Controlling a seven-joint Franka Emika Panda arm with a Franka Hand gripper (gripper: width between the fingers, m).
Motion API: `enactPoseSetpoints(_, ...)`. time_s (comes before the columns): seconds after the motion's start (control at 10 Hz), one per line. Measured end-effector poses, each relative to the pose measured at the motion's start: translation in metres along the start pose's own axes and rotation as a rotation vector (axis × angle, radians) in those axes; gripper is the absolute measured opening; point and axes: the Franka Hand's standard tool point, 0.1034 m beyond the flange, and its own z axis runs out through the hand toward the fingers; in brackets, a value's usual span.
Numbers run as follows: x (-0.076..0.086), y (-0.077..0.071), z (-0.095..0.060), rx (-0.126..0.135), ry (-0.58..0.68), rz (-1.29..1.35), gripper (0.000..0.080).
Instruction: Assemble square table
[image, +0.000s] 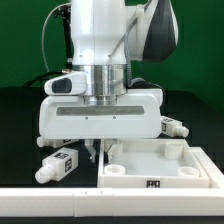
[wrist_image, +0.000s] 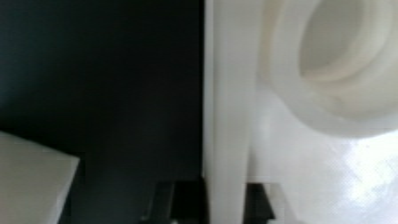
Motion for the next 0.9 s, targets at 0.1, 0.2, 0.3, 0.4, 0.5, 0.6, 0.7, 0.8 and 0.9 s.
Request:
enactPoseSetpoints(0.1, 0.0, 0.0, 0.0, 0.0, 0.0, 0.0, 0.0051)
enactPoseSetpoints(0.2, 0.001, -0.001, 0.0, -0.001, 0.001, -0.007, 0.0051)
enactPoseSetpoints(0.3, 0.009, -0.003, 0.001, -0.017, 0.021, -0.046, 0.0051)
enactPoseSetpoints(0.4, 0.016, -0.003, -0.001, -0.027, 0.015, -0.028, 0.0051)
enactPoseSetpoints(0.5, 0.026, -0.001, -0.003, -0.028, 0.008, -0.025, 0.0051)
enactPoseSetpoints(0.6, 0.032, -0.002, -0.003, -0.018, -0.012, -0.038, 0.0051)
enactPoseSetpoints(0.7, 0.033, -0.003, -0.001, -0.005, -0.054, -0.039, 0.0052)
enactPoseSetpoints(0.8, 0.032, -0.003, 0.004, -0.012, -0.066, -0.025, 0.0052)
enactPoseSetpoints(0.9, 0.032, -0.002, 0.004, -0.018, -0.065, -0.028, 0.0052)
